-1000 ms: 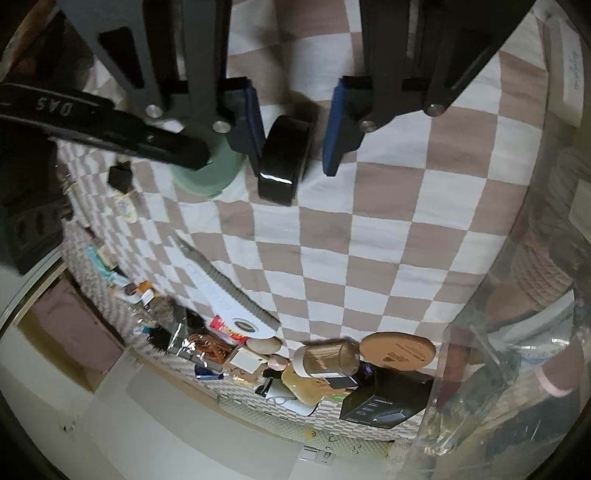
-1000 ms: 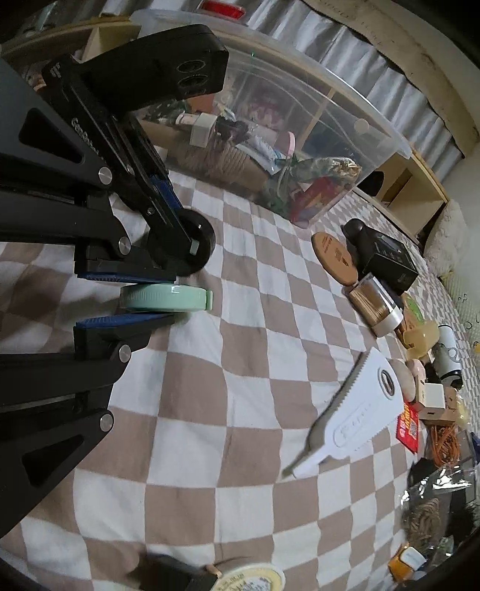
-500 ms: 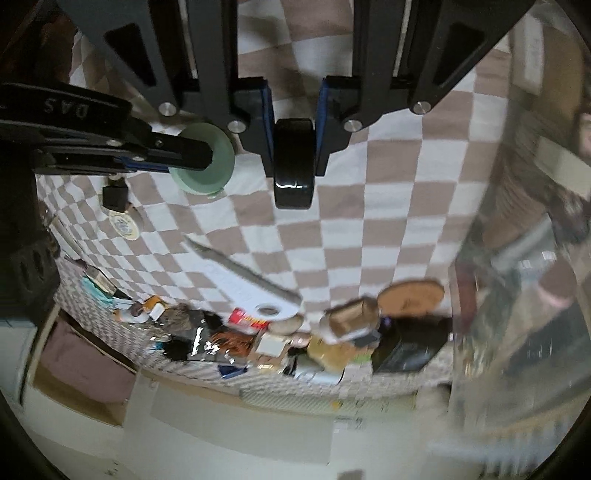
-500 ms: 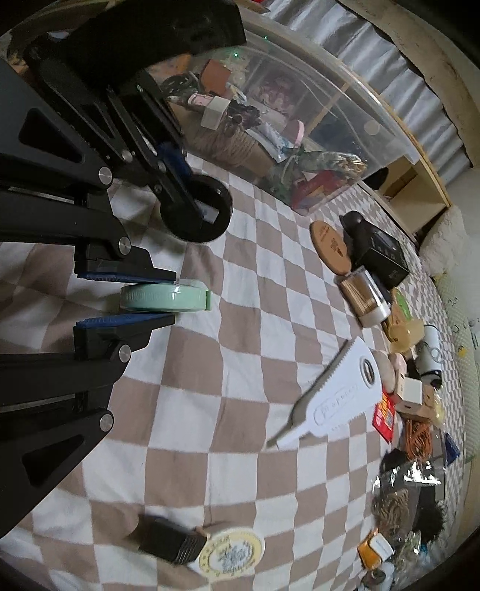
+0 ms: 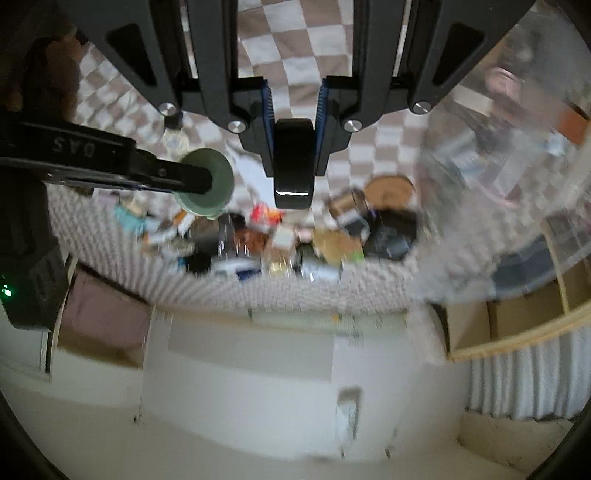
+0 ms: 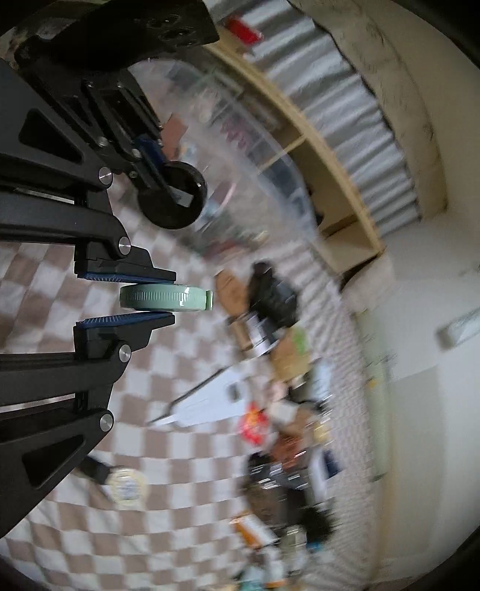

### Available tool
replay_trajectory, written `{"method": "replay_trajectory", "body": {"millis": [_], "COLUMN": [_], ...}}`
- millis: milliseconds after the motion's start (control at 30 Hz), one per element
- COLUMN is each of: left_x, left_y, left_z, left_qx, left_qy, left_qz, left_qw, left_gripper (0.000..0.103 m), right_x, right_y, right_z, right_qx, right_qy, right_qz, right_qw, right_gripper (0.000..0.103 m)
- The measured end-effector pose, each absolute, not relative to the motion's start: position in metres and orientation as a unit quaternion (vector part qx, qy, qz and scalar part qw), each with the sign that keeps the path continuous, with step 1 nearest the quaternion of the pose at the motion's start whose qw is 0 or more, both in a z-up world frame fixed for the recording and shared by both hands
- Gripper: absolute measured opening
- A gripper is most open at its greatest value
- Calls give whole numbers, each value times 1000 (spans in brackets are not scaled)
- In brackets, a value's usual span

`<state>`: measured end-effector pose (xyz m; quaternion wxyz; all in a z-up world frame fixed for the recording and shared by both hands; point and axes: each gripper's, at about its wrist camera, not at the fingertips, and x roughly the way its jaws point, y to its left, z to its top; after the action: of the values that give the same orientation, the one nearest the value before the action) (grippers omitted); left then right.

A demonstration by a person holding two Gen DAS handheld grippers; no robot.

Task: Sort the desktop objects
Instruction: 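Lower the green tin and black tin with both grippers into the clear bin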

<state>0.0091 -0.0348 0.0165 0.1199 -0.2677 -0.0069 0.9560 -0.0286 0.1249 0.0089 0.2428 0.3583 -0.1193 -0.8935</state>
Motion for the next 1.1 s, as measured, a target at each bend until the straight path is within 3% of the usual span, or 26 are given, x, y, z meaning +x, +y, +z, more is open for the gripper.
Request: {"method": "replay_trajectory", "body": {"millis": [200, 433, 733, 1100], "left_x": [34, 45, 31, 28], "left_y": [-79, -161, -219, -228], "left_z": [83, 117, 76, 51], "left_qx": [-201, -201, -292, -354], "left_qy": [-6, -5, -23, -56], "left_qz": [977, 979, 952, 929], "left_qw": [75, -29, -86, -89], "left_gripper": [18, 18, 18, 18], "right_x": [-27, -40, -59, -54], "right_y": [77, -2, -96, -117], "right_z": [72, 107, 71, 40], "right_qx": [308, 291, 362, 415], "right_qy": [-95, -76, -53, -28], "right_qz": [-894, -872, -830, -813], "right_qw": [313, 387, 420, 406], "right_gripper": [16, 16, 16, 16]}}
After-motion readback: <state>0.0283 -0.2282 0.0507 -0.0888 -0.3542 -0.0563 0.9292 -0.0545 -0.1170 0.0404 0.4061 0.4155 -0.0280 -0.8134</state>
